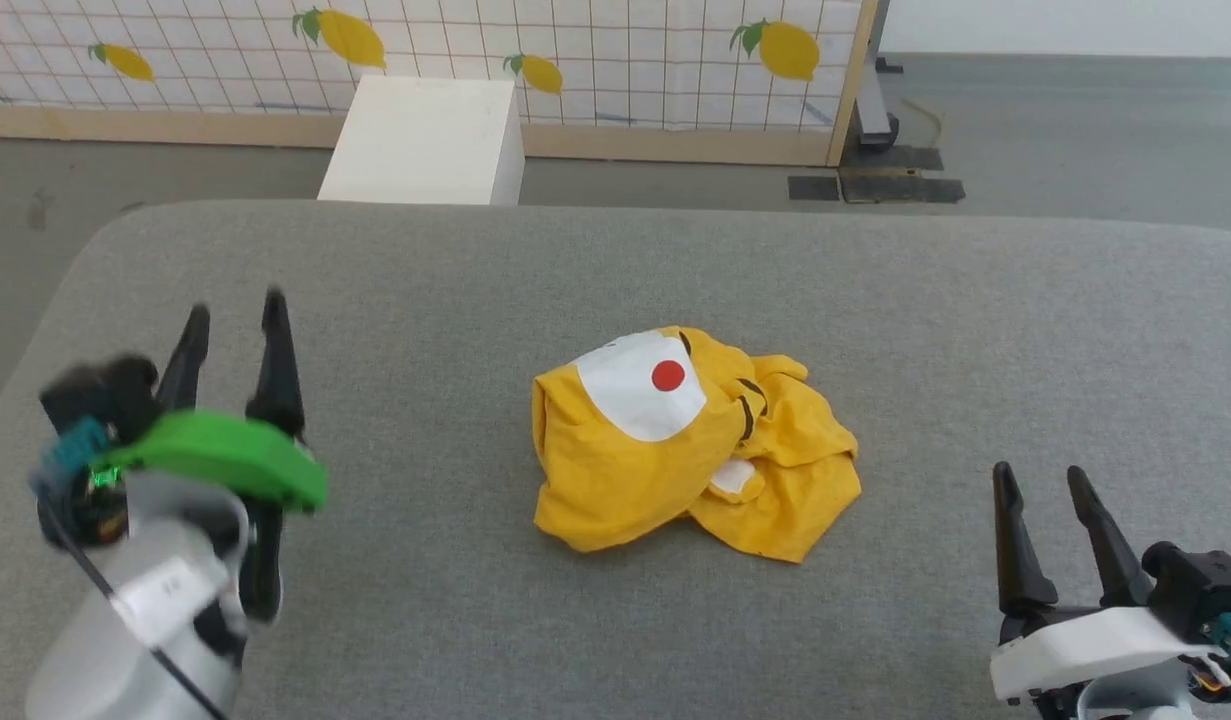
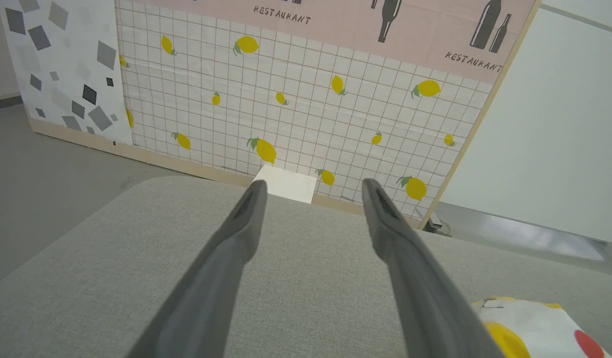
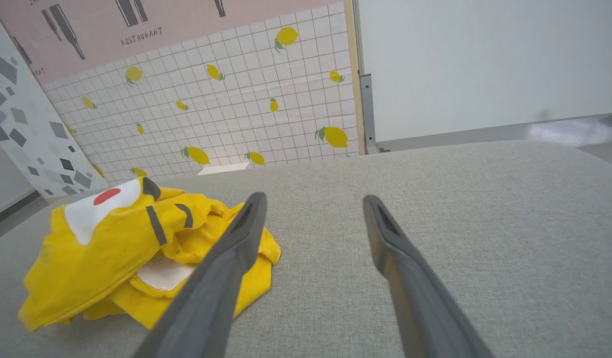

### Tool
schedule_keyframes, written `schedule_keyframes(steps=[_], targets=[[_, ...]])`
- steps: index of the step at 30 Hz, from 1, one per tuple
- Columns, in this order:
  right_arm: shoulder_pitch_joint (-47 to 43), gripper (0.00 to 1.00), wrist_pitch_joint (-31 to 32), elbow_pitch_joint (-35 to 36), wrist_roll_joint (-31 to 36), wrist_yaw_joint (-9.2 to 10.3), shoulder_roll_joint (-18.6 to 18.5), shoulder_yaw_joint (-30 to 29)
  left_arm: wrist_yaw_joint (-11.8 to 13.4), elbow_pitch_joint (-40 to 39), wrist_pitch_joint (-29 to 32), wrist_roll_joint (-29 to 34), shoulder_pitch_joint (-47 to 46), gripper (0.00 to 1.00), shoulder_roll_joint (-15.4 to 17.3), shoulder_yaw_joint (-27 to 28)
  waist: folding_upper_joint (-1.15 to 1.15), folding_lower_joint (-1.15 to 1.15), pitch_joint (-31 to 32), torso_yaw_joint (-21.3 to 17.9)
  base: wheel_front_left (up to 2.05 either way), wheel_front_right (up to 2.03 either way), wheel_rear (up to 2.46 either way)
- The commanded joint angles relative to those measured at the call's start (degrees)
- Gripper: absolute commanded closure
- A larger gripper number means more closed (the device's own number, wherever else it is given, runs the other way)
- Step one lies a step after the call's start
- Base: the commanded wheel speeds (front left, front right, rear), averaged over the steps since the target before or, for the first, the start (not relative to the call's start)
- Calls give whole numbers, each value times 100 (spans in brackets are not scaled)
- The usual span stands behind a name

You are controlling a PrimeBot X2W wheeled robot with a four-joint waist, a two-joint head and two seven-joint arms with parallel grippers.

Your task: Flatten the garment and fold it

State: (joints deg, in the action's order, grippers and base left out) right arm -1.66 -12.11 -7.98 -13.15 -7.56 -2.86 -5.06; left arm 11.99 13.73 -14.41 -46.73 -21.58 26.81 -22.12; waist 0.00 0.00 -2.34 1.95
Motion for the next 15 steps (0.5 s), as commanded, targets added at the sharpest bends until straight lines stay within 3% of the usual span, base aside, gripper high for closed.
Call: schedule_keyframes(steps=[1, 4, 8, 15], targets=[[87, 0, 1, 18, 35, 8, -1, -26, 116, -104, -44, 189, 263, 0, 8, 26, 0, 0, -25, 9, 0, 0, 0], [105, 0, 25, -4, 33, 8, -1, -26, 261, -307, -54, 461, 711, 0, -40, 150, 0, 0, -56, -33, 0, 0, 0], [107, 0, 72, -66, 17, 8, -1, -43, 223, -557, -57, 685, 1210, 0, -257, 379, 0, 0, -108, -82, 0, 0, 0], [129, 0, 210, -189, -15, 8, -1, -54, -416, -1030, -58, 1257, 1654, 0, -670, 791, 0, 0, -174, -131, 0, 0, 0]])
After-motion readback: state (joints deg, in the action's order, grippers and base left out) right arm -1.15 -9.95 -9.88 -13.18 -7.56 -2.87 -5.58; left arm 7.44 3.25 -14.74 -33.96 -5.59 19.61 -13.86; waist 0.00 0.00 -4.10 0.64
